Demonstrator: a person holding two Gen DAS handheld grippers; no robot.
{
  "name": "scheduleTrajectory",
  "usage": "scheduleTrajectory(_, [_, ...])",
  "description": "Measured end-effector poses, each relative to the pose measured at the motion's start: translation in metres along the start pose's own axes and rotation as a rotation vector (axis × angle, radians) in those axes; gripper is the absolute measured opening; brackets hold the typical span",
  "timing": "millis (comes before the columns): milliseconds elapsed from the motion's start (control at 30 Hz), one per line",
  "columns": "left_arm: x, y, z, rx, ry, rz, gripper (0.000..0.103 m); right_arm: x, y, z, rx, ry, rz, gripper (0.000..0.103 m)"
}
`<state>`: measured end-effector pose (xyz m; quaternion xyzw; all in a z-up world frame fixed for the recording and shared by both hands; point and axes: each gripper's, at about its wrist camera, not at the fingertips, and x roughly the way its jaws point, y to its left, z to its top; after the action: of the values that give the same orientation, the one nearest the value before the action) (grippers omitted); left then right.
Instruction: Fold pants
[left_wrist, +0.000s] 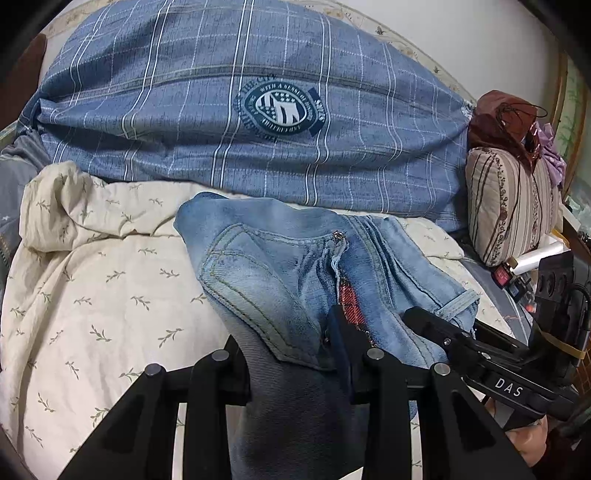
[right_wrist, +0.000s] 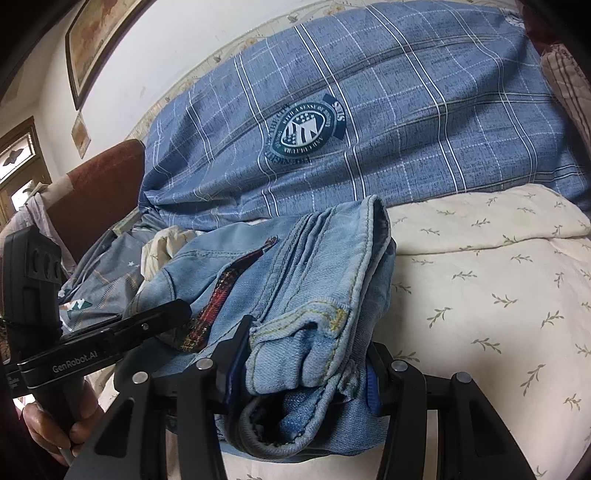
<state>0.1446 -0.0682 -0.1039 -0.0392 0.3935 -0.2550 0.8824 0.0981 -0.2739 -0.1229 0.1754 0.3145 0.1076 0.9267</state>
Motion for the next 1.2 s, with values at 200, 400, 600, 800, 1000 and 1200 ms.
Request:
scheduleTrajectory(200, [0.004,0.001,-0.001,-0.002,0.014,0.009,0.036,0.004,-0.001,-0.003,0.006,0.017,-0.005,0.053])
scheduleTrajectory(400, [0.006,0.002,-0.001,-0.004,0.020,0.020,0.036,0.007,-0.001,-0.006,0.006,0.025,-0.011,0.053])
scheduleTrajectory(600, [0.007,0.002,0.000,0.005,0.035,0.023,0.036,0.009,-0.002,-0.008,0.011,0.036,-0.016,0.053])
scheduleTrajectory(800, [0.009,0.001,-0.001,0.006,0.038,0.030,0.036,0.012,-0.003,-0.010,0.019,0.045,-0.019,0.053])
scheduleTrajectory(1000, [0.009,0.000,-0.001,0.009,0.039,0.033,0.036,0.012,-0.003,-0.011,0.020,0.050,-0.023,0.053])
scheduleTrajectory(1200, [0.010,0.000,-0.001,0.009,0.039,0.038,0.036,0.014,-0.003,-0.012,0.020,0.055,-0.025,0.053])
